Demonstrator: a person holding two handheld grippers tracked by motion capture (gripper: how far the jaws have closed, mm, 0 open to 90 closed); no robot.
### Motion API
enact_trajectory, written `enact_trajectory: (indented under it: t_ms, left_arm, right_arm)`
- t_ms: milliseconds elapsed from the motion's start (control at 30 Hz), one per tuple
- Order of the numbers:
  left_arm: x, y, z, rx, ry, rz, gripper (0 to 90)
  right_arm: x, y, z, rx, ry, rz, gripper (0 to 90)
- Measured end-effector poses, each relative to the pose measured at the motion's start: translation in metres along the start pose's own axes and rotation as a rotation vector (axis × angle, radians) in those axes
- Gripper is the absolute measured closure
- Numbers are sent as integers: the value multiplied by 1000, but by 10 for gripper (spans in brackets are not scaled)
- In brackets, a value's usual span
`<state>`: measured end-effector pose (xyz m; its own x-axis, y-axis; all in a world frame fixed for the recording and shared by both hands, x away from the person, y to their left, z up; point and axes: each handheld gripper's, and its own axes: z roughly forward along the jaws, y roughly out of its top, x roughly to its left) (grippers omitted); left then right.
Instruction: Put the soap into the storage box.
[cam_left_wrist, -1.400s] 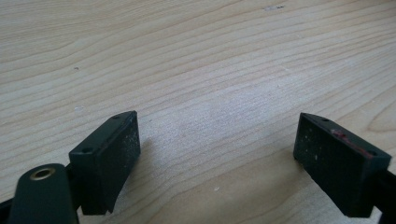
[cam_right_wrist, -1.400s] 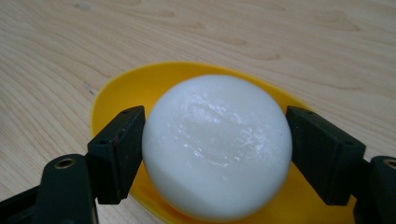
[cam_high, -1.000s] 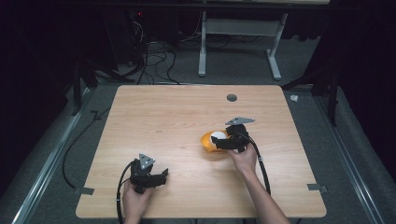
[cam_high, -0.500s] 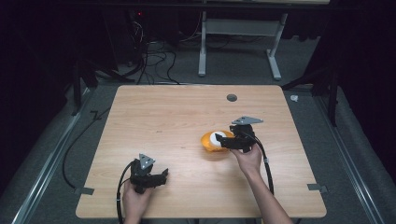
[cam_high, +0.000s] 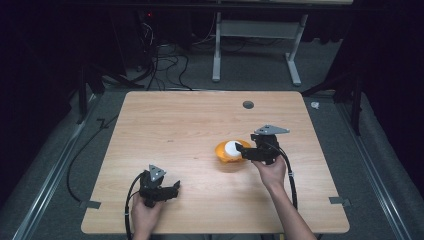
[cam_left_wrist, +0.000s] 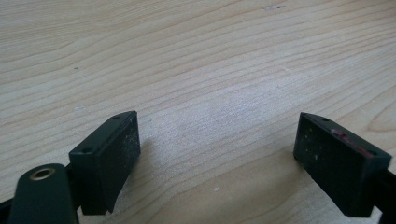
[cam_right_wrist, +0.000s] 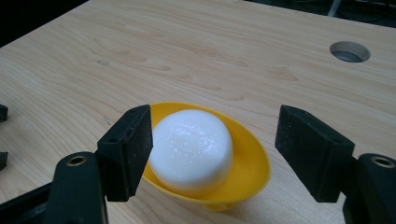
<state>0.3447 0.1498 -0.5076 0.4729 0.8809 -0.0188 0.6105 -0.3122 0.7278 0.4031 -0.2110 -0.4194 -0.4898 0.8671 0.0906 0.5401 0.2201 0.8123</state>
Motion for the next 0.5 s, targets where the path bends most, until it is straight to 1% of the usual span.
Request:
enact_trajectory:
  t_ms: [100, 200, 500]
  left_arm:
    - [0, 0, 0, 0, 0, 0, 150]
    - [0, 0, 0, 0, -2, -1, 150]
    - [0, 0, 0, 0, -2, -1, 150]
  right_arm:
    - [-1, 0, -4, -5, -2, 7, 284]
    - [-2, 0, -7, -11, -4, -2, 286]
    - [-8, -5, -19, -31, -17, 10, 294]
